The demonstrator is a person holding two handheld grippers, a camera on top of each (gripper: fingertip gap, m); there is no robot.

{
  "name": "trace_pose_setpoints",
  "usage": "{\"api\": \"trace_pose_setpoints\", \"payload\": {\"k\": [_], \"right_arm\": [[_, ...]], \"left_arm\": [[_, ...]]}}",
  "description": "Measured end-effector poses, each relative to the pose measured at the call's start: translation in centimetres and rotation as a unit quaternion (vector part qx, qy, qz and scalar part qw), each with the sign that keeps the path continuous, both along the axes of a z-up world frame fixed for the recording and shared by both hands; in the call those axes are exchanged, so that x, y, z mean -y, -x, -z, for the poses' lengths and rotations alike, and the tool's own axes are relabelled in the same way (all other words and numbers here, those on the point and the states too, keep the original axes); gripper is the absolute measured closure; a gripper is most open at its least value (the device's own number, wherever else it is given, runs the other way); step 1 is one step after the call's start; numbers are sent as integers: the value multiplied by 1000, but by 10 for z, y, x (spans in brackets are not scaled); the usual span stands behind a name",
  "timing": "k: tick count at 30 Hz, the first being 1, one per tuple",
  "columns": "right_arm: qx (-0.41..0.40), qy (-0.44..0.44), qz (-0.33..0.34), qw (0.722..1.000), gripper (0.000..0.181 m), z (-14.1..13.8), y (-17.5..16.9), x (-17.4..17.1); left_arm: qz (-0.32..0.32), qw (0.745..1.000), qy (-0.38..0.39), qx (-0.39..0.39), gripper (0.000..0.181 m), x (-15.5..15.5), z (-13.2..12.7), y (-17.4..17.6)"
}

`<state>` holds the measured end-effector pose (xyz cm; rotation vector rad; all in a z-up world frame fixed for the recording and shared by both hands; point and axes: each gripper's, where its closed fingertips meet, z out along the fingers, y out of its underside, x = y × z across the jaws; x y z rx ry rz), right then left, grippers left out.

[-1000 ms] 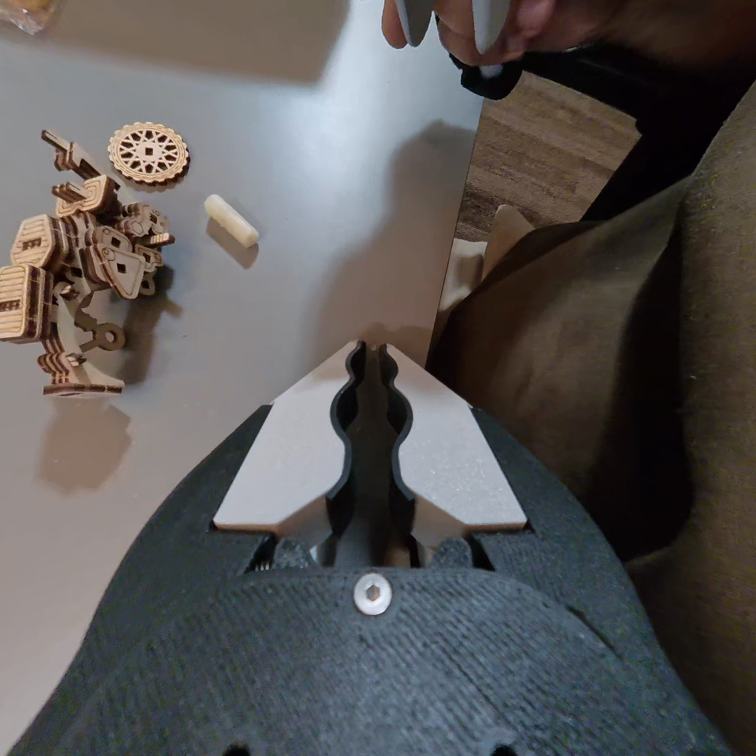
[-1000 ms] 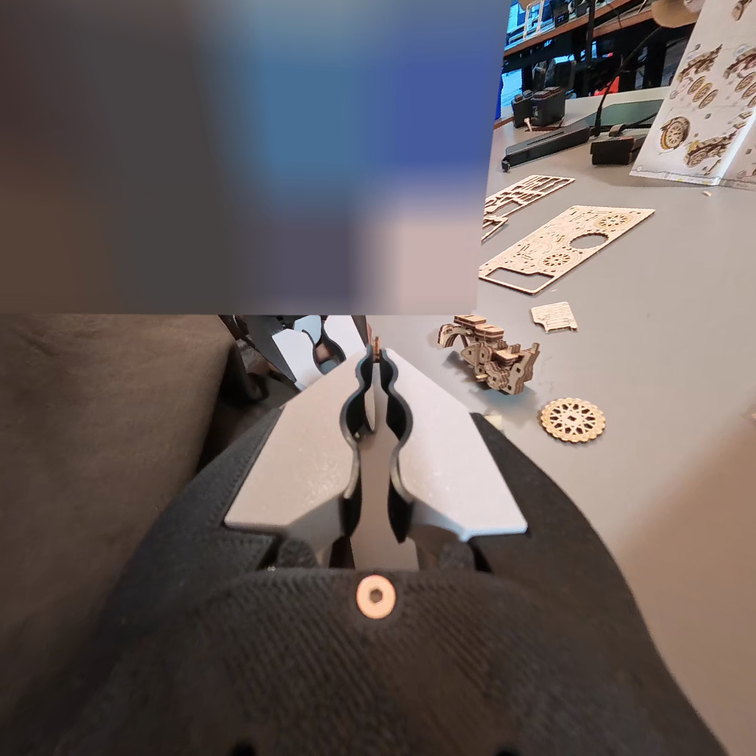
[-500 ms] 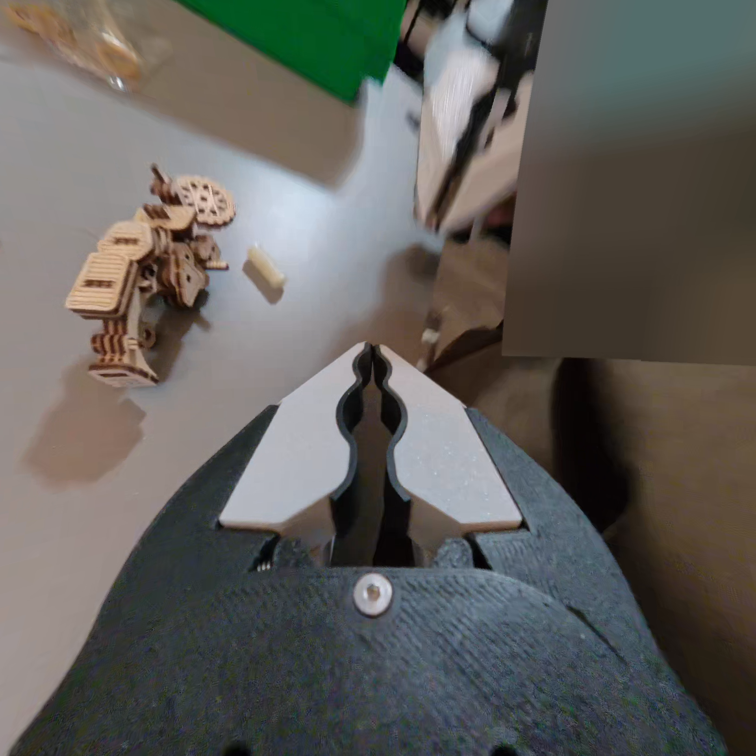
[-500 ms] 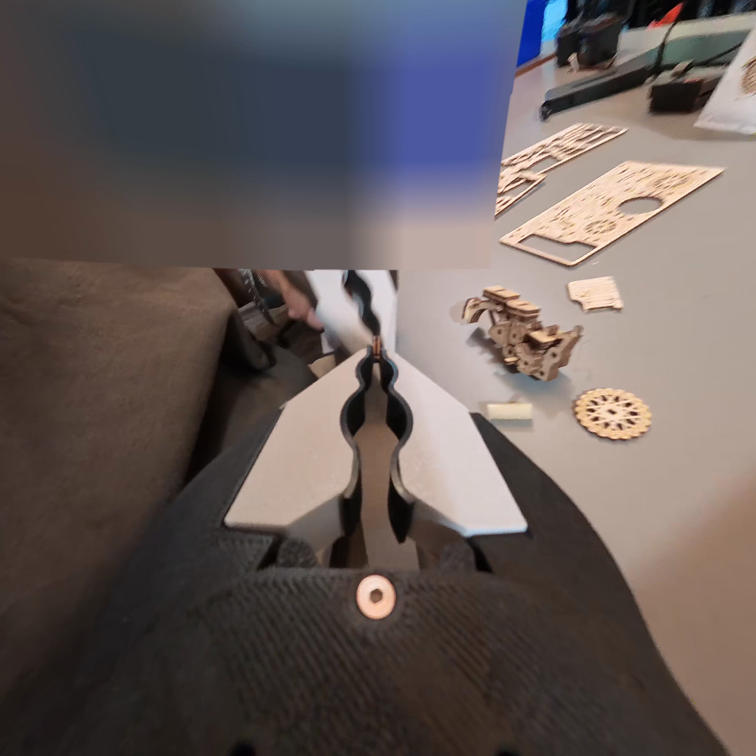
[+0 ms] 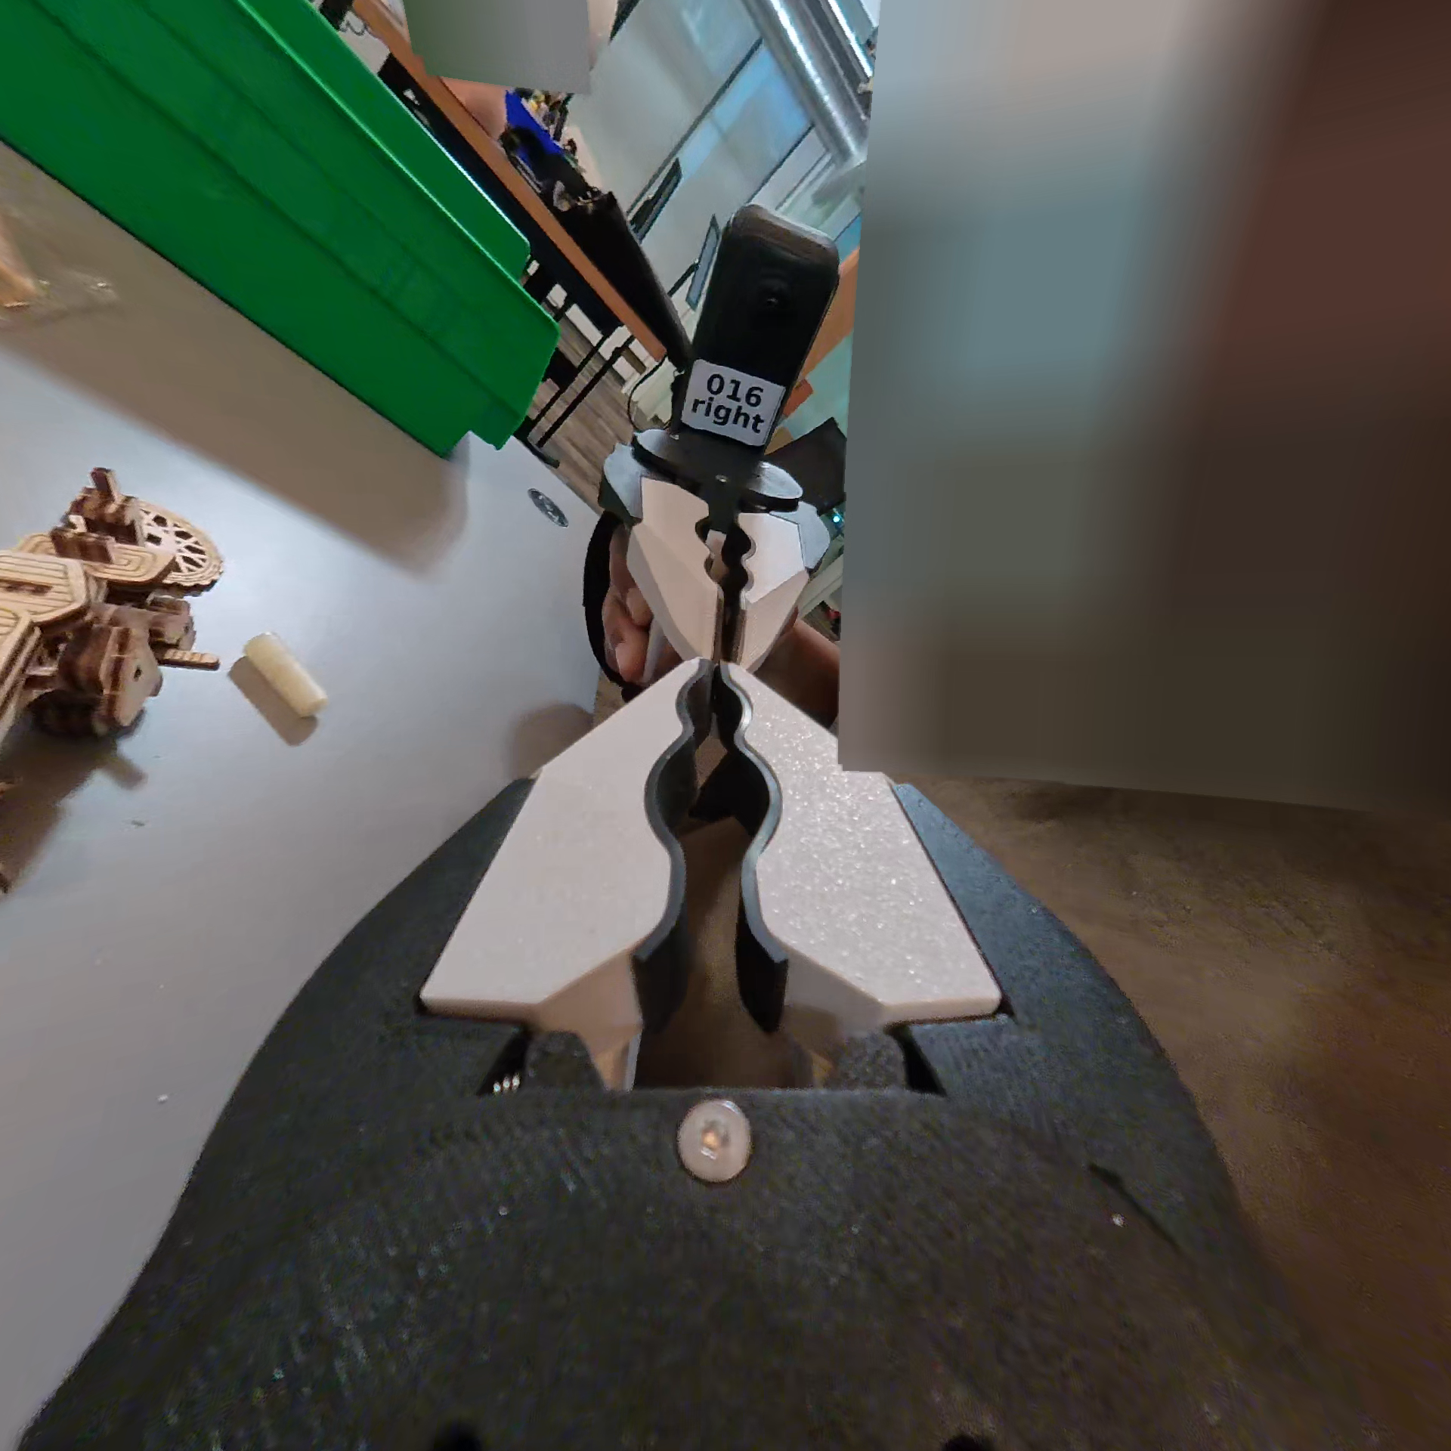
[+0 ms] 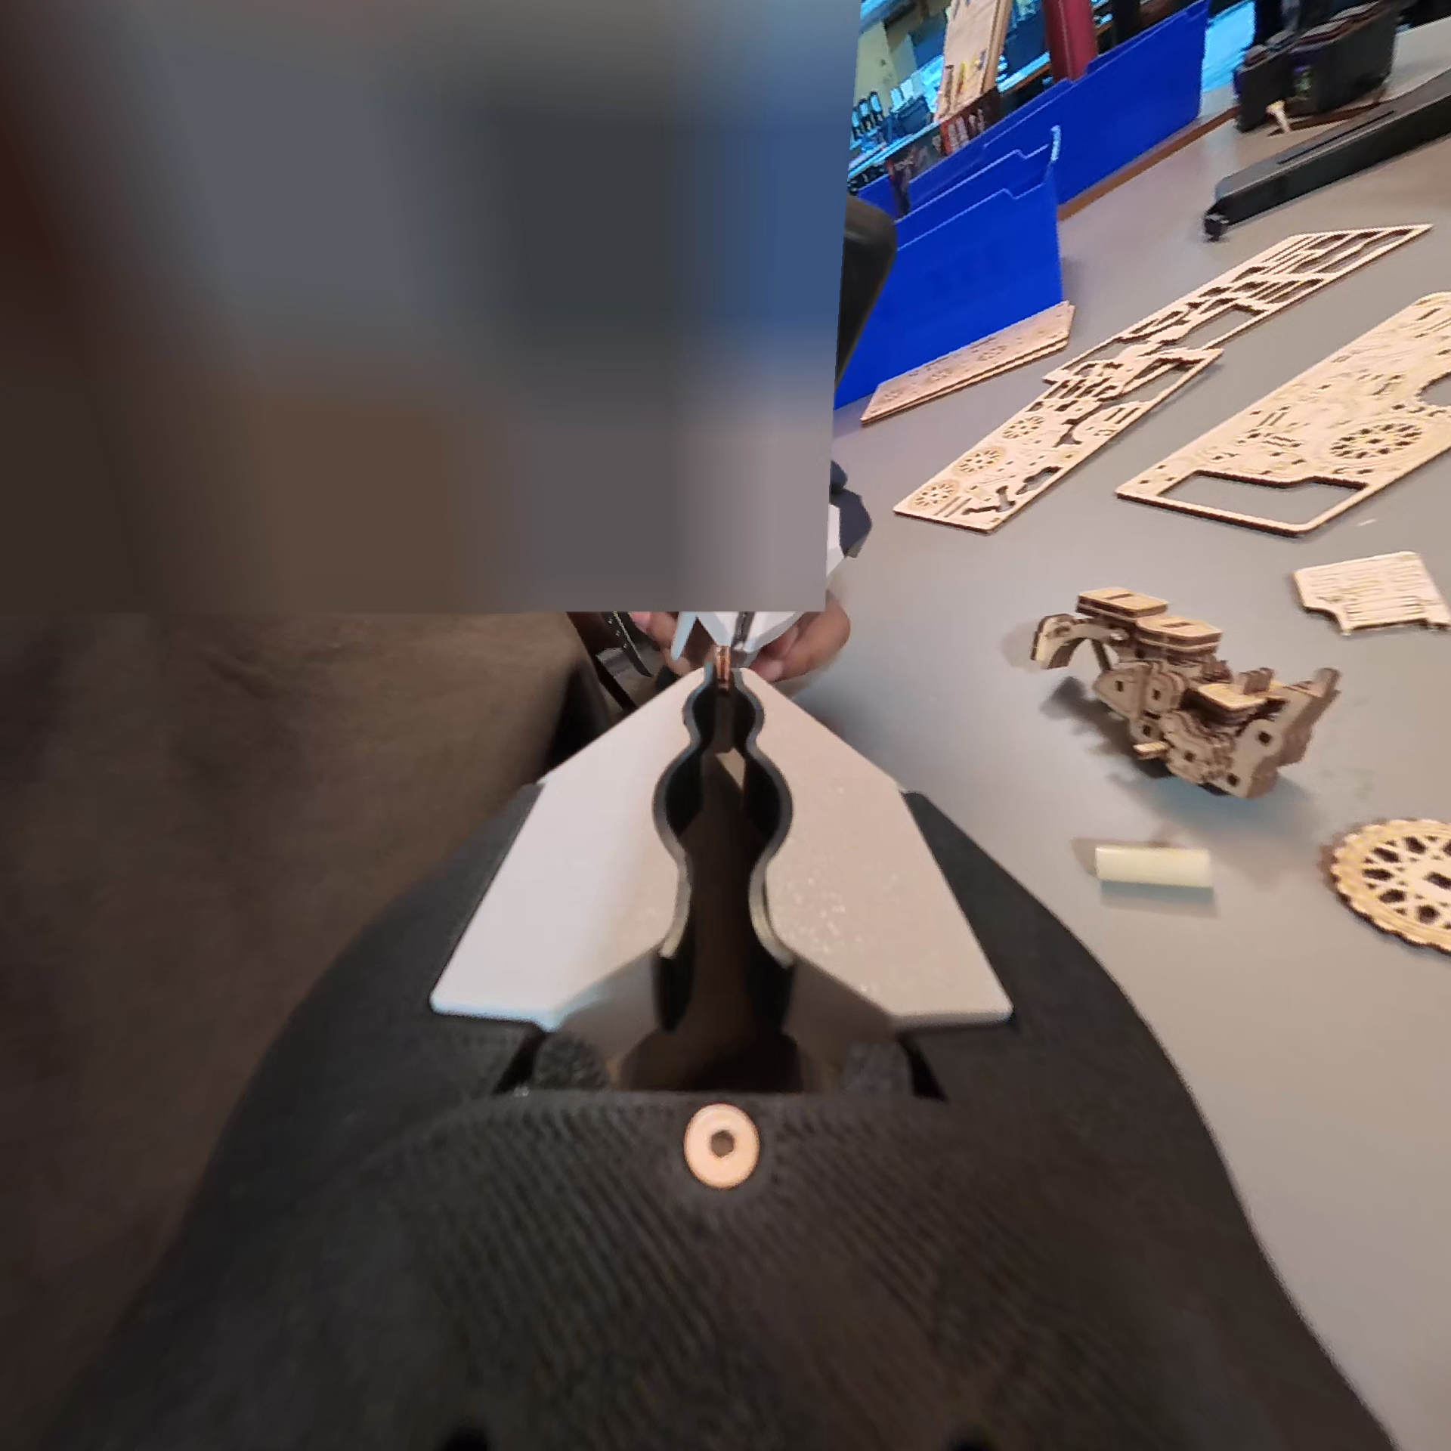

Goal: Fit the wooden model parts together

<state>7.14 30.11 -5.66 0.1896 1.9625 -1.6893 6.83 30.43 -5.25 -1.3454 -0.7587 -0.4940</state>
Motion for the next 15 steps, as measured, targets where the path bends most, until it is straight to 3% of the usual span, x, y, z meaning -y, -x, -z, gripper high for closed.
{"api": "trace_pose_setpoints", "payload": {"k": [15], "right_arm": [[32, 13, -17, 999, 180, -4, -4, 0]], "left_arm": [[15, 1000, -27, 0, 181, -1, -8, -6]]}}
